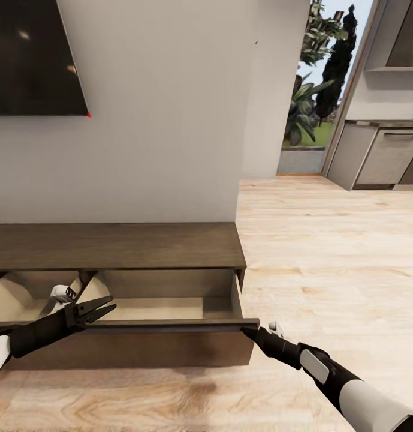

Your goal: Place each of the two pumpkins and all three candles from the living room inside a cabinet in the living room (use any cabinet), then make sure every cabinet is closed, and position the cauldron so it is next to a table in the living room.

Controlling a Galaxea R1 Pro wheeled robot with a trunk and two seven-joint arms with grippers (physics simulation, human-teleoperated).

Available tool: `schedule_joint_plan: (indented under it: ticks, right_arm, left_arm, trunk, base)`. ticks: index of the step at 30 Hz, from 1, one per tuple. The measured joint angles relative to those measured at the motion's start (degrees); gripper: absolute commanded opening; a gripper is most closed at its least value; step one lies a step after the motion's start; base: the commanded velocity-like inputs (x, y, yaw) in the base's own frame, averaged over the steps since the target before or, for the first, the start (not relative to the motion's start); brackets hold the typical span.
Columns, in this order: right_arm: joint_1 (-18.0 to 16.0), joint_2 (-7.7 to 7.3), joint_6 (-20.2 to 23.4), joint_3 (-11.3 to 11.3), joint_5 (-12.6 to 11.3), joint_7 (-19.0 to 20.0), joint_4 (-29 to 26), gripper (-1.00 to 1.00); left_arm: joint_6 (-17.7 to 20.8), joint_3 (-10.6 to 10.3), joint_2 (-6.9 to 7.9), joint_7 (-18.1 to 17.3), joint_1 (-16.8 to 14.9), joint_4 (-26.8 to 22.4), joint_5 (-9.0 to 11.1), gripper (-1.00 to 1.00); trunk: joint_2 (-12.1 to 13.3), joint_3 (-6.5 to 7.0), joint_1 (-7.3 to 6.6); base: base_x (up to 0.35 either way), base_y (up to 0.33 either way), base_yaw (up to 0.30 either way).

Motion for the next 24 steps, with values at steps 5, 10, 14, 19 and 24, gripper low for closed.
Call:
schedule_joint_plan:
  ticks: [5,10,14,19,24]
  right_arm:
    - [0.0,-0.03,0.1,-0.1,-0.1,-1.0,-0.6,-1.00]
    - [0.0,0.04,0.0,0.0,-0.2,0.2,0.2,-1.00]
    - [0.0,0.05,0.1,-0.2,-0.2,-0.9,-0.4,-1.00]
    - [0.0,0.06,0.1,0.0,-0.2,0.3,0.3,-1.00]
    - [0.0,0.05,0.0,-0.1,-0.2,-0.1,0.0,-1.00]
  left_arm:
    - [0.0,0.0,0.00,0.0,0.0,-0.1,0.0,1.00]
    - [0.0,0.0,0.00,0.0,0.0,-0.1,0.0,1.00]
    - [0.0,0.0,0.00,0.0,0.0,-0.1,0.0,1.00]
    - [0.0,0.0,-0.07,0.0,0.0,-0.1,0.0,1.00]
    - [0.0,0.0,-0.53,0.0,0.0,-0.1,0.0,1.00]
  trunk:
    - [0.0,0.00,0.01]
    - [0.0,0.00,0.00]
    - [0.0,0.00,0.01]
    - [0.0,0.00,0.00]
    - [0.0,0.00,0.00]
  base:
    - [-0.066,0.000,0.000]
    - [-0.032,0.000,0.000]
    - [-0.105,0.000,0.000]
    - [-0.027,0.000,0.000]
    - [-0.087,0.000,0.000]
